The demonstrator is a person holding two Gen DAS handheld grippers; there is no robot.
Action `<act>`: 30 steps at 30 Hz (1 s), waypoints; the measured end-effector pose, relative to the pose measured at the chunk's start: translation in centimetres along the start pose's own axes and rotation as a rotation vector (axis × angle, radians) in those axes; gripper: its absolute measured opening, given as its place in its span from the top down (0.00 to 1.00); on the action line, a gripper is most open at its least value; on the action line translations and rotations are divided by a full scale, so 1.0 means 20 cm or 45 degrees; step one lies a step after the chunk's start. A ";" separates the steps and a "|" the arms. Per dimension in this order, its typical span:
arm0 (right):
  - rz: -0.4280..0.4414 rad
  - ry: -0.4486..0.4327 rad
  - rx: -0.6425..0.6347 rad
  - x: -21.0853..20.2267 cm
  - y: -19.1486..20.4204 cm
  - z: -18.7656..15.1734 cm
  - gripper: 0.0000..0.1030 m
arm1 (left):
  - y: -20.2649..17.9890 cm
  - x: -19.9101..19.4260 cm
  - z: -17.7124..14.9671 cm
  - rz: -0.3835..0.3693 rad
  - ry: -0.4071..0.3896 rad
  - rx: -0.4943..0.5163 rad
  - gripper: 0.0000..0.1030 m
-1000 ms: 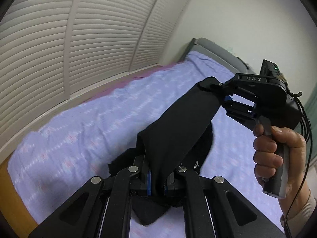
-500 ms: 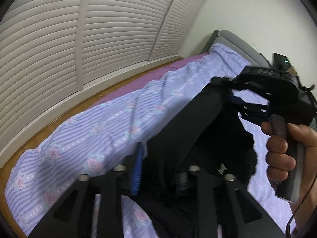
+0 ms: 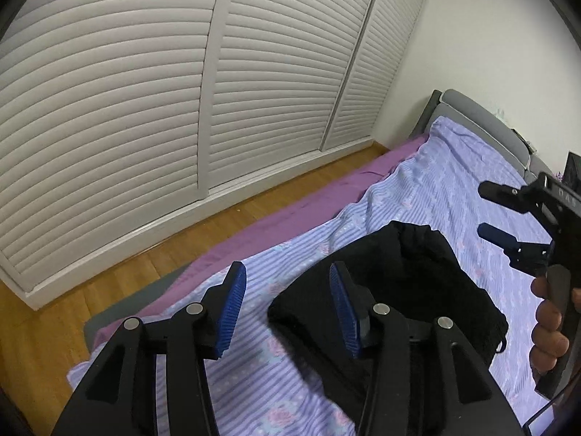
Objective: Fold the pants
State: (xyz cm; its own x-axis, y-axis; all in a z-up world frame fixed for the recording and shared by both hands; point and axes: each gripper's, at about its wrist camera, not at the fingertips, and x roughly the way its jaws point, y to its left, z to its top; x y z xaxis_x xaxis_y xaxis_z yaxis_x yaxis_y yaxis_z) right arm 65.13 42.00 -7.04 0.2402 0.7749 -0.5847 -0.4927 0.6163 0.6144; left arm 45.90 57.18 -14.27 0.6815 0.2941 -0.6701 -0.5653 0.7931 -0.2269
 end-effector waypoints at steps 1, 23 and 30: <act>-0.005 -0.011 -0.002 -0.02 0.00 -0.01 0.32 | 0.00 -0.02 -0.01 -0.006 -0.001 0.011 0.54; -0.466 -0.404 -0.489 -1.38 0.55 -1.09 0.32 | -0.30 -1.27 -0.56 -0.199 -0.083 0.274 0.40; -0.542 -0.491 -0.506 -1.88 0.64 -1.61 0.32 | -0.36 -1.77 -0.87 -0.261 -0.129 0.318 0.38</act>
State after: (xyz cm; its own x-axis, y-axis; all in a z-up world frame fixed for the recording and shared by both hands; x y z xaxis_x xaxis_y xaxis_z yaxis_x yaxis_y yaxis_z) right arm 22.89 16.27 5.74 0.7239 0.5174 -0.4563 -0.5408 0.8363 0.0902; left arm 17.85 31.76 -1.23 0.8191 0.1566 -0.5519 -0.2888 0.9438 -0.1608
